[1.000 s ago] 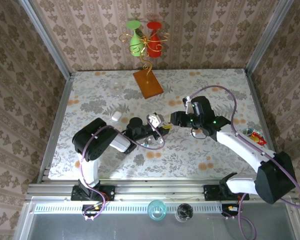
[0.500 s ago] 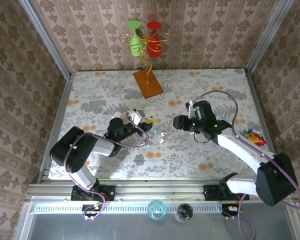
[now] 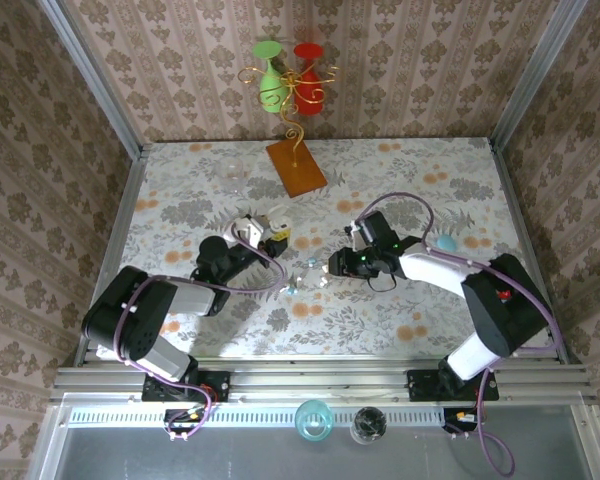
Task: Insert the wireless bluetooth earbuds into the charging case
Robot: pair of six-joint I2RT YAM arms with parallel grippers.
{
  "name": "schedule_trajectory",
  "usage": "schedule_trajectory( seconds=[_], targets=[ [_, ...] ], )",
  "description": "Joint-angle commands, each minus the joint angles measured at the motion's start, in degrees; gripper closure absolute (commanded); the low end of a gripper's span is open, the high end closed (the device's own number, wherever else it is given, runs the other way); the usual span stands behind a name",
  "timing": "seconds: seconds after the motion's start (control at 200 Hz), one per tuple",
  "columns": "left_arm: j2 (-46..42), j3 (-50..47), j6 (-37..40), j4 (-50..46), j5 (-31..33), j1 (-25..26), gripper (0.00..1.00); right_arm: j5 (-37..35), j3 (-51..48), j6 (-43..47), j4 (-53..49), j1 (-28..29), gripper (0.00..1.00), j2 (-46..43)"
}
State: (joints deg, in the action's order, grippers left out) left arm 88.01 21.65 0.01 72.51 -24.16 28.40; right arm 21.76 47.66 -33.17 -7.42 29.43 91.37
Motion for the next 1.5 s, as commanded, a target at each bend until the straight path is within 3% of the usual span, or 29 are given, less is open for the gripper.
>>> schedule_trajectory(
  seconds=[0.0, 0.365, 1.01, 1.275, 1.495],
  targets=[
    [-1.0, -0.2, 0.4, 1.6, -0.9, -0.4, 0.57, 6.1, 1.2, -2.8, 4.4, 0.5, 0.58, 3.1],
    [-0.2, 0.3, -0.3, 1.6, -2.4, -0.3, 0.57, 8.1, 2.6, -2.4, 5.8, 0.5, 0.63, 9.2],
    [0.7, 0.7, 0.3, 1.7, -2.6, 0.5, 0.57, 6.4, 3.7, -0.4, 3.7, 0.3, 0.75, 12.2],
    [1.4, 0.5, 0.7, 1.6, -2.7, 0.8, 0.57, 2.5, 3.5, 2.7, 0.4, 0.2, 0.8, 7.6],
    [3.1, 0.5, 2.2, 1.6, -5.4, 2.3, 0.56, -5.8, 1.9, 10.5, -2.0, 0.2, 0.83, -3.4]
  ],
)
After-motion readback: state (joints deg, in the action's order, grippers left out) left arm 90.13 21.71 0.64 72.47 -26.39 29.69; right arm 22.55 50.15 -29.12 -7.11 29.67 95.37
